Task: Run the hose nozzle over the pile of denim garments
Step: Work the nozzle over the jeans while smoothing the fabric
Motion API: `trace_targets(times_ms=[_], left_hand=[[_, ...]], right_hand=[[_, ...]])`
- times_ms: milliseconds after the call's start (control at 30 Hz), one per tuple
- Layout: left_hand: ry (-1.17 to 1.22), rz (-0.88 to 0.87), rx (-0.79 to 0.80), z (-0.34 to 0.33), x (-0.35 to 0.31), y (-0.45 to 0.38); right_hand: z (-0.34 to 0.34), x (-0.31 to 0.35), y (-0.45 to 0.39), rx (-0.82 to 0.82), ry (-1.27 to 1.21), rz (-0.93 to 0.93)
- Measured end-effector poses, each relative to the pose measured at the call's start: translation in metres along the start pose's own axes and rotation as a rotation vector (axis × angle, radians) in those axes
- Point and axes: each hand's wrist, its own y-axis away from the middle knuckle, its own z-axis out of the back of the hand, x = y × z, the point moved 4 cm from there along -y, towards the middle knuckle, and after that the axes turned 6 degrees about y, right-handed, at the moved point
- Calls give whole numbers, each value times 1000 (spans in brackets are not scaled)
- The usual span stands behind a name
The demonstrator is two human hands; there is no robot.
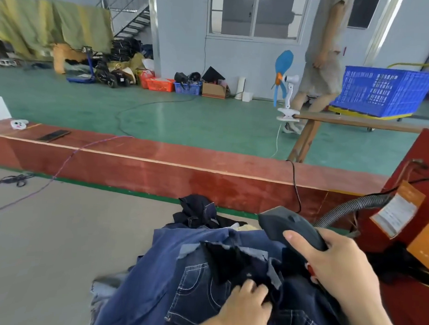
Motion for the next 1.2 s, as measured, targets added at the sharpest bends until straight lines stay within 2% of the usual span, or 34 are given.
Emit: trace_targets(times_ms=[33,67,100,133,167,233,300,433,567,733,900,1033,1200], left_hand=[[-21,-49,-25,-2,-2,3],[-64,-22,-136,-1,5,4],[-27,28,-240,5,14,6],[52,62,-273,13,21,12],[118,116,-269,14,28,19],[91,215,-242,4,38,30],[59,224,-206,-9,44,43],[79,196,-308,-16,51,54],[76,317,-328,-20,52,57],[76,454,-280,-25,46,62],[51,494,-291,-31,40,66],[42,521,-294,-37,40,66],[52,517,-278,-46,40,65]], right_hand=[[0,1,1,10,1,5],[-1,1,1,17,4,10],[-1,0,1,26,3,16],[-2,-2,1,38,-2,21],[-2,-3,1,53,-5,23],[-4,-3,3,87,10,29],[-7,-2,5,122,38,32],[-8,-5,6,188,130,42],[-16,-7,13,220,295,104],[-33,-8,25,271,435,102],[-45,-6,41,268,456,130],[-68,-4,52,335,479,203],[-93,-3,48,240,631,279]])
